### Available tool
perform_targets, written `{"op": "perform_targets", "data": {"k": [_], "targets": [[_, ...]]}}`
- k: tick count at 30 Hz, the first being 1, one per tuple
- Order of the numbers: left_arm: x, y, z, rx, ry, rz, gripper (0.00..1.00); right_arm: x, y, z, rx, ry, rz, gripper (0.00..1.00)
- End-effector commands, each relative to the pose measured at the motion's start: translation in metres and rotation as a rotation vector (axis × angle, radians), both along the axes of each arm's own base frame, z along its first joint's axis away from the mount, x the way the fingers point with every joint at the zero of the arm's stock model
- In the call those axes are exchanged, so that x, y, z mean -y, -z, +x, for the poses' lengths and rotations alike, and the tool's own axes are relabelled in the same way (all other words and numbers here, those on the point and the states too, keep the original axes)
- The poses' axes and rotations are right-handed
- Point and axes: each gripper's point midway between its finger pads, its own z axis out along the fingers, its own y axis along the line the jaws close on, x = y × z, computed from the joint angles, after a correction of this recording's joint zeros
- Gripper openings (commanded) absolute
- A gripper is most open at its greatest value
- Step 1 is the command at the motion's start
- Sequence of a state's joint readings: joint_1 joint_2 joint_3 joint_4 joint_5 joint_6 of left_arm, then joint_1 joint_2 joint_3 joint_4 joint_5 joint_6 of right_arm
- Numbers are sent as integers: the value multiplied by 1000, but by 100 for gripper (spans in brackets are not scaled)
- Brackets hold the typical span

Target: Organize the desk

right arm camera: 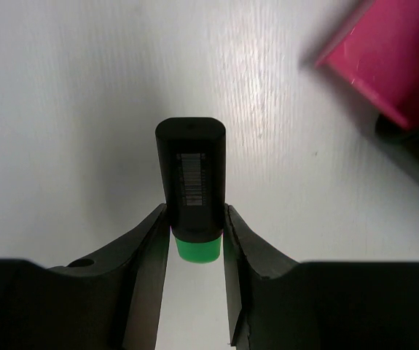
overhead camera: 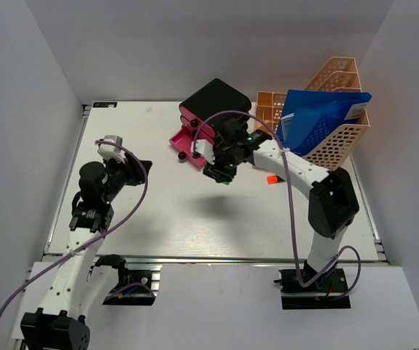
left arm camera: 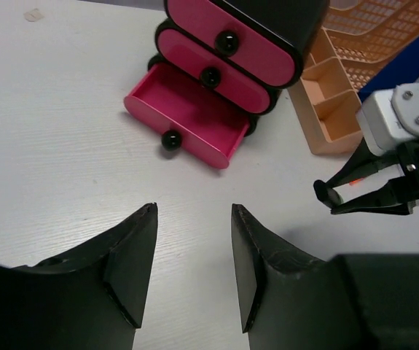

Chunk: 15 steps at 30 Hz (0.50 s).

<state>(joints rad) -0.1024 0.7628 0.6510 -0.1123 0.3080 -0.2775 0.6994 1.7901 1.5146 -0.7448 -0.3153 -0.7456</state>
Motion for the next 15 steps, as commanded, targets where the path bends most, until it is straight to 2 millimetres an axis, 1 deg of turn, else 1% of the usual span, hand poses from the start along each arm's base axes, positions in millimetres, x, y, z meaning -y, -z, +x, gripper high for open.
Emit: {"op": "perform_targets", "data": {"k": [1,2,3,4,5,6,7,8,9,10,11,12,13,14,15], "targets": [[-16,-9,-1,57,-94,23,56,-46,-22,19,12,135,126,0],[-18,-10,-1,63,-105,24,56,-60,-35,26,36,160,158,0],[-21,-12,-1,69,-119,25,56,-67,-26,35,44,183,140,0],[-22,-11,-1,69,-128,25,56,-73,-30,45,66,202,157,0],[-22,-10,-1,65,-129,27,57,-86,-45,55,90,231,194,0],[-23,-8,0,59,-132,29,57,-91,-34,63,96,249,173,0],[-23,-7,1,53,-135,30,57,-95,-35,73,114,265,182,0],[-23,-6,1,50,-135,32,57,-104,-44,80,141,281,205,0],[-23,-6,1,47,-132,31,57,-105,-33,90,162,307,182,0],[-22,-4,3,39,-129,32,57,-109,-34,97,184,319,187,0],[-22,-2,3,34,-127,34,57,-116,-43,109,225,336,217,0],[-21,-2,3,31,-123,32,57,-116,-33,120,236,361,203,0],[-20,-1,4,27,-116,33,57,-119,-34,126,245,373,216,0],[-19,1,4,20,-115,34,57,-121,-32,132,253,383,218,0],[-19,1,5,20,-113,34,57,-121,-27,141,277,418,203,0]]}}
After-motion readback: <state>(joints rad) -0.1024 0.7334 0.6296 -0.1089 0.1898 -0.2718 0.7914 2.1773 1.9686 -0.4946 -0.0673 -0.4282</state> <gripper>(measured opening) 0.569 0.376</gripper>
